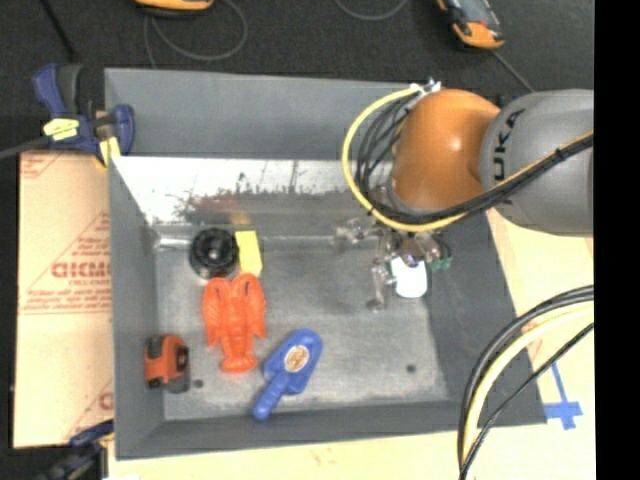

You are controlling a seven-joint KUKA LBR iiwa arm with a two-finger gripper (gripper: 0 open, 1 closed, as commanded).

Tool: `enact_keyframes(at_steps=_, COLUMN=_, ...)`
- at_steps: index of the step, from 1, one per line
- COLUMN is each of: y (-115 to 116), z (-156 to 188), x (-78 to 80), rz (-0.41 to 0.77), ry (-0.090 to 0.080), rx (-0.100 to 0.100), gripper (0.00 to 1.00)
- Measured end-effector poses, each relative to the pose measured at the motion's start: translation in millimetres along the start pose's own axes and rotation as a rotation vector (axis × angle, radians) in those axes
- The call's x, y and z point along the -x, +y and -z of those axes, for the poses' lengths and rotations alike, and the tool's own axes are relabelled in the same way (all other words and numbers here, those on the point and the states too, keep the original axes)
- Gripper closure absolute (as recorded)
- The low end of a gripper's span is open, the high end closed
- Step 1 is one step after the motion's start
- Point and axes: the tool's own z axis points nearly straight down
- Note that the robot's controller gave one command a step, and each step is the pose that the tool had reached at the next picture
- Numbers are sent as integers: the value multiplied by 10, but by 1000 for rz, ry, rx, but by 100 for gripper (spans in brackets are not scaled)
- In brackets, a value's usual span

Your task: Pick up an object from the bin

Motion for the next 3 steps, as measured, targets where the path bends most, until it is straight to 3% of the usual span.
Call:
enact_keyframes(at_steps=1, y=481, z=-94, x=-172, rz=-138, ry=4, rx=7, gripper=0)
enact_keyframes(at_steps=2, y=758, z=-354, x=-100, rz=28, ry=5, rx=4, gripper=0)
enact_keyframes(at_steps=3, y=964, z=-464, x=-327, rz=149, ry=5, rx=6, gripper=0)
